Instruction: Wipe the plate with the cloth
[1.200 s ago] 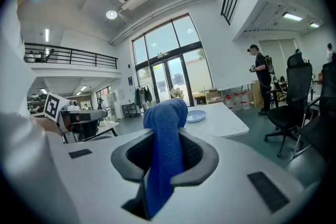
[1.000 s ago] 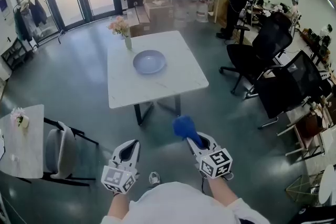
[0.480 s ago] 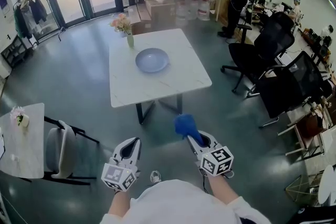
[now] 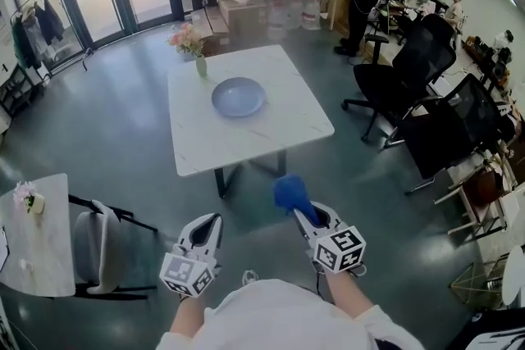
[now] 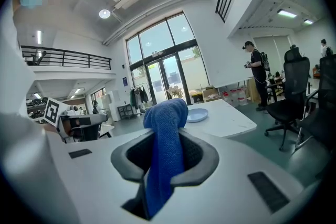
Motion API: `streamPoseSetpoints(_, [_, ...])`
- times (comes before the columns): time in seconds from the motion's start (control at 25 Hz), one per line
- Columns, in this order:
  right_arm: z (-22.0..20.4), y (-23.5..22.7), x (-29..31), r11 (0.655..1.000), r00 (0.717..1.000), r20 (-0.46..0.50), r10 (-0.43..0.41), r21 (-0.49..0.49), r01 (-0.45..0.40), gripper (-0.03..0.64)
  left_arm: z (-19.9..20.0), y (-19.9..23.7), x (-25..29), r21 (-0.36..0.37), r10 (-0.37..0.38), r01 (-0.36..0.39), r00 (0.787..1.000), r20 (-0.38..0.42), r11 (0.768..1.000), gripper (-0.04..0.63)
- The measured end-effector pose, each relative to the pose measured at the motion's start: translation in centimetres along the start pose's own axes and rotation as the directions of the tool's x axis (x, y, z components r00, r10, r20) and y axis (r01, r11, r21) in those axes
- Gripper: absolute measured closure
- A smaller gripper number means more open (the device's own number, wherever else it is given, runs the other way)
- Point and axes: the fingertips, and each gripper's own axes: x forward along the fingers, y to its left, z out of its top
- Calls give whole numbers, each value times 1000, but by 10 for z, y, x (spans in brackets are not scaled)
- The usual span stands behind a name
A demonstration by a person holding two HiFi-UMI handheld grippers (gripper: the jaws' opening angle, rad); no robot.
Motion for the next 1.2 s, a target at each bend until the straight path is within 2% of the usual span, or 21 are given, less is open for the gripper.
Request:
streamPoseSetpoints(0.24, [-4,9,17,999,999,-5,-39,11,39,523,-2,27,3,-12,-40,40,999,-12,999,562])
streamPoseSetpoints(0.56, [4,4,37,998,998,-19,-57,0,57,523,-3,49,18,-28,-49,48,998,-29,998,563])
streamPoseSetpoints(0.76, [9,-13,60,999,999,-26,-38,-5,38,523,-4,55,44,-4,-60,59,997,-52,998,563])
streamPoseSetpoints(1.2, [35,-70,116,999,999,-33,40,-14,-40,523,15,80,116,-15,-1,1,999,-38,1000,561])
